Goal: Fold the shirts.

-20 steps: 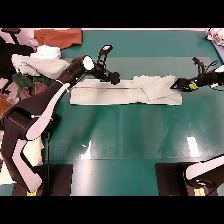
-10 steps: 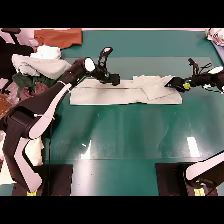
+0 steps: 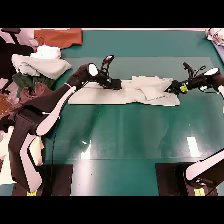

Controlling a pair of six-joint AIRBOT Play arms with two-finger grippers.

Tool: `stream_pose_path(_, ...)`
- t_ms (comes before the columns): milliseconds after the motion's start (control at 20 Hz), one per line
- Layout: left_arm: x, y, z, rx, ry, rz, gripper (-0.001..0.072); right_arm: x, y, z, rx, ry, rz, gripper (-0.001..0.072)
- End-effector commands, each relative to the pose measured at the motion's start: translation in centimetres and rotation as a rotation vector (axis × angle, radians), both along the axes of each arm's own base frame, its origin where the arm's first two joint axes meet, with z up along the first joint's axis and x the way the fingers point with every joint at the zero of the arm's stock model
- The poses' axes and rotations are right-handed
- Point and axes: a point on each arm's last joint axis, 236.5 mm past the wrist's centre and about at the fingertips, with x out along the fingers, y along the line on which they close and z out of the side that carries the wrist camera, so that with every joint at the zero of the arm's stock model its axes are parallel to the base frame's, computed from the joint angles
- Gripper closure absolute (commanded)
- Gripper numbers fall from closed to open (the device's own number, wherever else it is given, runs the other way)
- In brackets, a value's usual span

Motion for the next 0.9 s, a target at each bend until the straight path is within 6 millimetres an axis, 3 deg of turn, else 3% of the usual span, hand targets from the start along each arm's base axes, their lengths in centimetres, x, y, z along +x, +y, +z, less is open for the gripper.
stream_pose_path(0,0.0,-0.2,-0.1,-0.007,-0.002,-0.004,0.0317,0.3,1.7,1.5,0.085,-0.011,-0.007,0.0696)
stream_pose_path(150,-0.1,-0.1,-1.1,0.001,0.015,-0.002,0.0368,1.3,3.5,5.3,0.172,-0.074,-0.029,0.0698)
stream_pose_path(200,-0.1,-0.1,-1.7,0.004,0.027,-0.001,0.0489,1.4,3.9,6.4,0.181,-0.077,-0.039,0.0698)
stream_pose_path(350,-0.3,-0.2,-2.3,0.007,0.037,-0.003,0.0681,1.2,5.2,10.1,0.2,-0.096,-0.064,0.07)
stream_pose_path(550,-0.4,-0.1,-2.5,0.015,0.039,-0.006,0.0681,0.5,8.0,14.8,0.207,-0.126,-0.069,0.0701)
stream_pose_path(750,-0.3,0.2,-2.9,0.036,0.031,-0.01,0.0682,-0.2,13.9,21.3,0.378,-0.199,-0.031,0.0701)
stream_pose_path(850,-0.3,0.2,-3.1,0.038,0.036,-0.012,0.0682,-0.5,16.3,22.8,0.428,-0.179,-0.045,0.0701)
